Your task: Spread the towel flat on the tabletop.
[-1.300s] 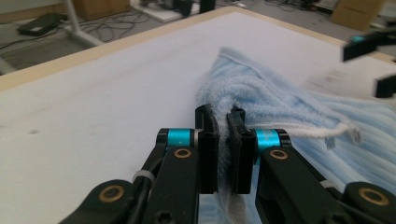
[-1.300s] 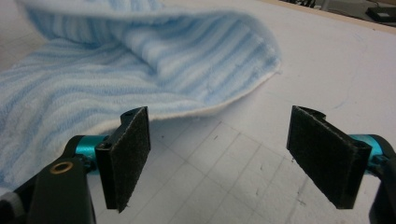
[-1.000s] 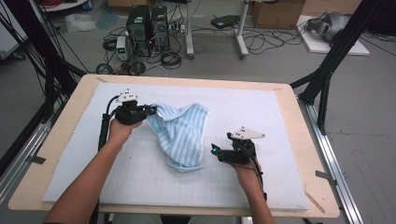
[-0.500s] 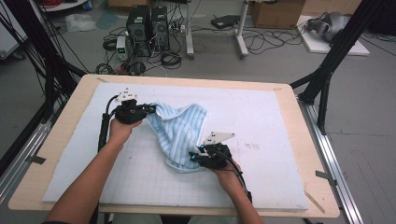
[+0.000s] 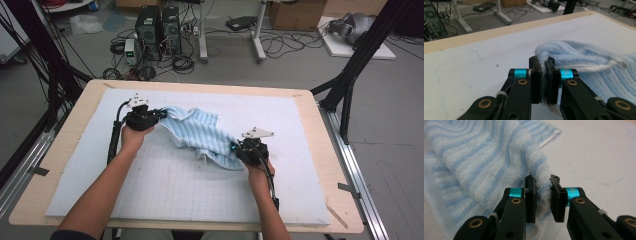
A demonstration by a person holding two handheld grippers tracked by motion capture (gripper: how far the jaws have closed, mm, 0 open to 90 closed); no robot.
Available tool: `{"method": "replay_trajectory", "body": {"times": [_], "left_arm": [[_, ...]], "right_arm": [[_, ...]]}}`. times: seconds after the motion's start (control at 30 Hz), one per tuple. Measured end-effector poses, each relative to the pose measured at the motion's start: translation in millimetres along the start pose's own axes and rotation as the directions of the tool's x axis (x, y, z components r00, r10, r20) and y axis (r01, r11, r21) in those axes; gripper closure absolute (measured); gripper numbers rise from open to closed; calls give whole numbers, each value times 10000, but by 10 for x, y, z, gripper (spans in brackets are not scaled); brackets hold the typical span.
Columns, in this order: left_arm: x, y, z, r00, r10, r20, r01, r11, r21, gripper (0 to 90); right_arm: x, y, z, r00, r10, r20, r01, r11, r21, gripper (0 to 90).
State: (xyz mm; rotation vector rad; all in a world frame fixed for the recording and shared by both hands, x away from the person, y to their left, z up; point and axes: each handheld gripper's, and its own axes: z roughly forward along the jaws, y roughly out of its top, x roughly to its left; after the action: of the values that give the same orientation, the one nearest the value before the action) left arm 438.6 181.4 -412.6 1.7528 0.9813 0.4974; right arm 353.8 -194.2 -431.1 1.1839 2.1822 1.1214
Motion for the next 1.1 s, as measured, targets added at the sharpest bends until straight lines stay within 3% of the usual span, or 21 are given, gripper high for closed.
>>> {"method": "replay_trajectory", "body": {"times": [0.07,0.13,0.27,0.37,0.43,0.6,0.67,0.77,0.83,0.93,1.1], "left_arm": [[1,-11,14,9997,-118,-208,119,9999,43,768],[8,-4,4,9989,-357,-297,357,9994,12,600],[-25,30,-50,9992,-137,-379,138,9999,38,492],[-71,44,-129,9997,-131,-217,126,9996,-242,457],[-109,38,-191,9999,120,-111,-124,9994,-329,455],[-240,-48,-307,9981,354,504,-329,9982,-503,453],[-331,-97,-320,9933,544,1024,-502,9978,-436,456],[-481,-169,-279,9784,789,1910,-759,9969,-229,462],[-589,-223,-218,9686,969,2288,-1008,9949,57,456],[-724,-295,-99,9585,927,2696,-1139,9914,640,404],[-868,-366,44,9521,1302,2769,-1699,9776,1245,368]], "right_arm": [[-13,0,43,9992,-43,392,41,10000,37,772],[-48,13,82,9948,-125,1009,112,9998,136,772],[-174,63,153,9831,46,1829,-113,9993,354,750],[-208,77,156,9834,313,1789,-382,9986,355,643],[-237,73,104,9856,561,1593,-583,9983,91,558],[-290,31,-87,9892,803,1228,-766,9965,-345,485],[-293,7,-176,9905,758,1145,-697,9960,-562,472],[-272,-19,-296,9934,710,904,-652,9957,-661,463],[-246,-42,-356,9953,500,825,-434,9958,-801,456],[-219,-89,-406,9965,559,628,-496,9940,-976,444],[-224,-152,-418,9964,776,346,-738,9922,-1000,432]]}}
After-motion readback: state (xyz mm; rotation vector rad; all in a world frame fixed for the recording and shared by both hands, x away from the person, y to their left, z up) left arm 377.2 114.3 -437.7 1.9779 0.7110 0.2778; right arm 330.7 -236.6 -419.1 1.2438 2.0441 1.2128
